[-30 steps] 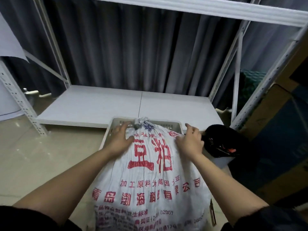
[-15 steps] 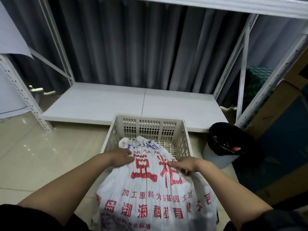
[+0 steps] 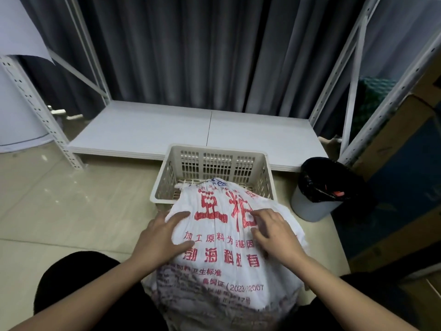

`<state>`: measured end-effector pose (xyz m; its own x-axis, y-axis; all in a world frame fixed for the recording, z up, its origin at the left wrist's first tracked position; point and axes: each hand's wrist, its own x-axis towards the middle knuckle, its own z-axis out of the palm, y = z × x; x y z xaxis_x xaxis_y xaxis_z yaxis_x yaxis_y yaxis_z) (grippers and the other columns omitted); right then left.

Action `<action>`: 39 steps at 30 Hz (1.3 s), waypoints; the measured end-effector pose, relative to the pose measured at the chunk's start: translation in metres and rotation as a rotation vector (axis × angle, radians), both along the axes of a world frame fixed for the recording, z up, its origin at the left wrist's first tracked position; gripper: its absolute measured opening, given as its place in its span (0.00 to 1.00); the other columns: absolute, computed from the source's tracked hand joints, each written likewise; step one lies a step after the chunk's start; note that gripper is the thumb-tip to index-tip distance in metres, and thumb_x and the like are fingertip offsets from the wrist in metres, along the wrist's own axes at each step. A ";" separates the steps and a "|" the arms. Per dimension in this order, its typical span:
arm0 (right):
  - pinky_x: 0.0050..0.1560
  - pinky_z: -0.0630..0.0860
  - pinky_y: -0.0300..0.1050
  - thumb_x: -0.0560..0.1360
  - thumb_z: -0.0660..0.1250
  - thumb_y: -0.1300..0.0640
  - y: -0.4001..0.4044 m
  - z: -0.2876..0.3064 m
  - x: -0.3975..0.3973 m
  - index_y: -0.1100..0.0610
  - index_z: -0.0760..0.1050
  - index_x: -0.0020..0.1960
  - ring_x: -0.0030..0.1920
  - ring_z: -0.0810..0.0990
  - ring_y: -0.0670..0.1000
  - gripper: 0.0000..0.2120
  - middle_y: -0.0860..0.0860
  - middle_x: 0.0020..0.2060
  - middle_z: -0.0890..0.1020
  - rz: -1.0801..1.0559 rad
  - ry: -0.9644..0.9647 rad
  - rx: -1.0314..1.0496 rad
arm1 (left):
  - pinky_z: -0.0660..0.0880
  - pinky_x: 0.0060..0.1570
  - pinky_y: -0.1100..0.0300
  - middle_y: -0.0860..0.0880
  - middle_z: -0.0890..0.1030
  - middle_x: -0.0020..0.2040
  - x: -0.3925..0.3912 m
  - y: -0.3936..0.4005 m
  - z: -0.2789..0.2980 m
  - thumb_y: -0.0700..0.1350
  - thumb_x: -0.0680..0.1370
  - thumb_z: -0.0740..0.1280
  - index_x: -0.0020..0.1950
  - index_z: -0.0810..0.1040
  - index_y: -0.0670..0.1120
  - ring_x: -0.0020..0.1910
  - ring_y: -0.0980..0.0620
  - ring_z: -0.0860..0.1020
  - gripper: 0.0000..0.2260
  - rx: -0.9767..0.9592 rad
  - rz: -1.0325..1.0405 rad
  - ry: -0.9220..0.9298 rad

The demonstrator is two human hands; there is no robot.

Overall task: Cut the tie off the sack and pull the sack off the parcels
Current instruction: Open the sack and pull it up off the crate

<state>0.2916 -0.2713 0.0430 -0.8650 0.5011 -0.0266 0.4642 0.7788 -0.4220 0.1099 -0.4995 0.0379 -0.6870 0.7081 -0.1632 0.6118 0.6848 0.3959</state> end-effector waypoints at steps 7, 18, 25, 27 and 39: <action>0.55 0.70 0.42 0.74 0.55 0.39 -0.037 -0.014 0.023 0.49 0.74 0.56 0.54 0.72 0.46 0.19 0.44 0.53 0.74 0.062 0.083 0.134 | 0.70 0.43 0.60 0.50 0.80 0.56 -0.018 0.034 0.012 0.46 0.78 0.66 0.50 0.79 0.51 0.54 0.49 0.78 0.03 0.193 -0.045 0.185; 0.48 0.72 0.49 0.78 0.58 0.52 -0.073 -0.046 0.014 0.55 0.73 0.57 0.56 0.76 0.58 0.11 0.54 0.55 0.78 0.148 -0.233 0.190 | 0.74 0.55 0.57 0.48 0.76 0.67 -0.032 0.062 0.036 0.40 0.77 0.66 0.48 0.82 0.49 0.61 0.46 0.76 0.06 0.383 0.309 -0.250; 0.45 0.71 0.48 0.79 0.57 0.49 -0.071 -0.024 0.020 0.54 0.73 0.52 0.52 0.76 0.52 0.10 0.49 0.50 0.78 0.205 0.048 0.109 | 0.67 0.68 0.49 0.44 0.65 0.73 -0.034 0.051 0.047 0.51 0.77 0.65 0.69 0.71 0.50 0.70 0.43 0.68 0.20 0.170 0.110 -0.176; 0.42 0.71 0.46 0.80 0.57 0.49 -0.073 -0.011 0.014 0.54 0.73 0.51 0.50 0.76 0.49 0.10 0.48 0.48 0.78 0.154 0.154 0.055 | 0.57 0.72 0.47 0.45 0.55 0.77 -0.025 0.047 0.053 0.57 0.77 0.63 0.73 0.64 0.52 0.75 0.43 0.57 0.26 0.126 0.082 -0.038; 0.40 0.64 0.46 0.80 0.59 0.51 -0.001 0.099 -0.115 0.52 0.64 0.37 0.40 0.72 0.53 0.13 0.46 0.33 0.73 -0.383 0.574 -0.346 | 0.49 0.73 0.48 0.44 0.59 0.77 0.001 0.024 0.055 0.72 0.65 0.53 0.76 0.58 0.52 0.76 0.43 0.55 0.42 0.163 -0.162 0.445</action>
